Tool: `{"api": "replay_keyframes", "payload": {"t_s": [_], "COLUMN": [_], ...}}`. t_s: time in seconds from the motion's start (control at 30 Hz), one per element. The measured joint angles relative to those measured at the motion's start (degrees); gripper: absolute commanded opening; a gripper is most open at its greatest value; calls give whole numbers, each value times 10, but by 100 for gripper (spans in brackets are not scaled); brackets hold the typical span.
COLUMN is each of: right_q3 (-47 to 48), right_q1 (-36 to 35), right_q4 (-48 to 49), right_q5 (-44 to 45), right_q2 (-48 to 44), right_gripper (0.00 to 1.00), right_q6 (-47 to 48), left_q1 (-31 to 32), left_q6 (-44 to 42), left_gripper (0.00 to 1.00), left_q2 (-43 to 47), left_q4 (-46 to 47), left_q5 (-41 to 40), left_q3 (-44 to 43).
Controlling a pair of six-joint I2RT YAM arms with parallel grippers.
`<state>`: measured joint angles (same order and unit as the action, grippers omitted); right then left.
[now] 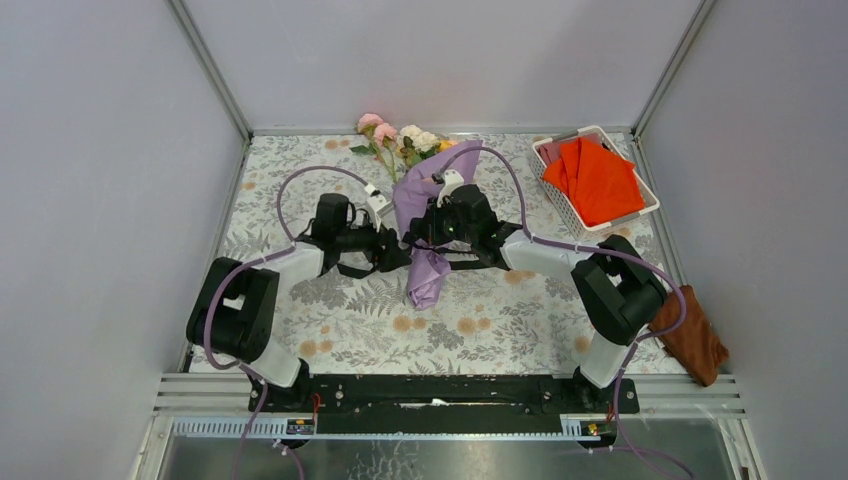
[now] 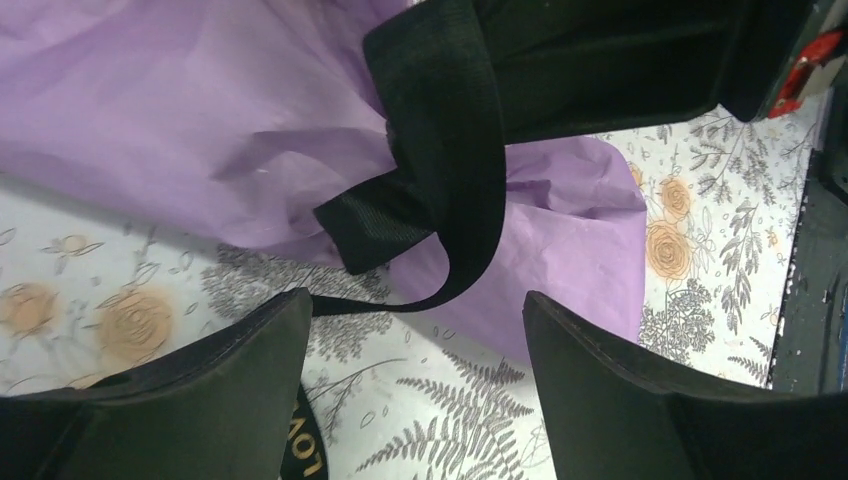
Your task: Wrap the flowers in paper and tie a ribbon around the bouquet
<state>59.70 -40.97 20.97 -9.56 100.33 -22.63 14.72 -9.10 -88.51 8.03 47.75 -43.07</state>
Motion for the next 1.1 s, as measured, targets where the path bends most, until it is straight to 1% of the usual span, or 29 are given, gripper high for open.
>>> {"api": "replay_keyframes", "payload": {"t_s": [0.1,0.2,0.27,0.4,0.43,0.5,0.6,0.63,0.8,0.87,0.9,1.1], "right_q3": [0,1,5,18,22,25,27,28,28,28,28,28], "right_q1": [0,0,0,0,0,0,0,0,3,6,8,27], "right_q4": [-15,-29,-41,-51,-53,-53,-56,-57,-56,-55,-55,-64], "right_q5": [-2,-7,-11,-21,-22,-23,-29,-33,-52,-60,-64,-94], "right_q2": [0,0,0,0,0,0,0,0,0,0,0,-1], "right_gripper": [0,0,0,0,0,0,0,0,0,0,2,42], "right_q6": [8,17,26,41,45,51,57,59,61,61,61,59], "left_q1": [5,7,8,10,10,10,10,11,22,29,32,43], "left_q6": [40,64,70,71,68,57,49,48,43,43,44,52], "left_gripper": [77,66,63,59,53,45,44,41,21,5,0,0], "left_q2": [-19,-38,-46,-60,-64,-73,-89,-93,-100,-100,-101,-102], "left_q4": [114,193,234,285,294,307,324,327,344,352,354,365], "left_q5": [12,3,-6,-18,-18,-17,-15,-13,-1,0,2,7], "left_q3": [45,63,69,70,70,70,67,66,66,65,65,65]}}
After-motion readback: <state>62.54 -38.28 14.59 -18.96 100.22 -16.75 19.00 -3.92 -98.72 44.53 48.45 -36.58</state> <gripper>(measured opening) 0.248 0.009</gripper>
